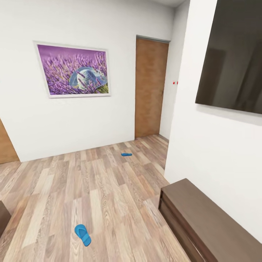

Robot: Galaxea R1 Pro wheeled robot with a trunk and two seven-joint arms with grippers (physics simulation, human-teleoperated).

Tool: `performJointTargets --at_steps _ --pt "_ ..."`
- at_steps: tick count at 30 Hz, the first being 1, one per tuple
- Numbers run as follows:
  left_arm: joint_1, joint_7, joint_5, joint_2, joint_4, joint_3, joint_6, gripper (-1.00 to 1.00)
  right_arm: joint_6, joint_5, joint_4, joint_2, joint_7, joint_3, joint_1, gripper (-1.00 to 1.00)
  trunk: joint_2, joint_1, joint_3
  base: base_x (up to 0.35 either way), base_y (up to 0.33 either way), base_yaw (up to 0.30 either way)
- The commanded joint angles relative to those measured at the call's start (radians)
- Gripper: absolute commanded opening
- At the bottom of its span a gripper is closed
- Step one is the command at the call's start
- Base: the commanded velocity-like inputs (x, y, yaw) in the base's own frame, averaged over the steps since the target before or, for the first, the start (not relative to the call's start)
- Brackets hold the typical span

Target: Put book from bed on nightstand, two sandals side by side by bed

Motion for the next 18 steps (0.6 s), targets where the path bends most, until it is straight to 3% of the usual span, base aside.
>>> performJointTargets --at_steps 1,18 --pt "-0.001 -0.002 0.006 -0.001 0.000 0.002 -0.003 1.00 -0.004 0.000 0.001 0.000 0.000 -0.002 -0.001 1.00 0.000 0.000 -0.001 0.282 -0.145 0.000" --pt "-0.001 -0.002 0.006 -0.001 0.000 0.002 -0.003 1.00 -0.004 0.000 0.001 0.000 0.001 -0.002 -0.001 1.00 0.000 0.000 -0.001 0.245 -0.166 0.000"
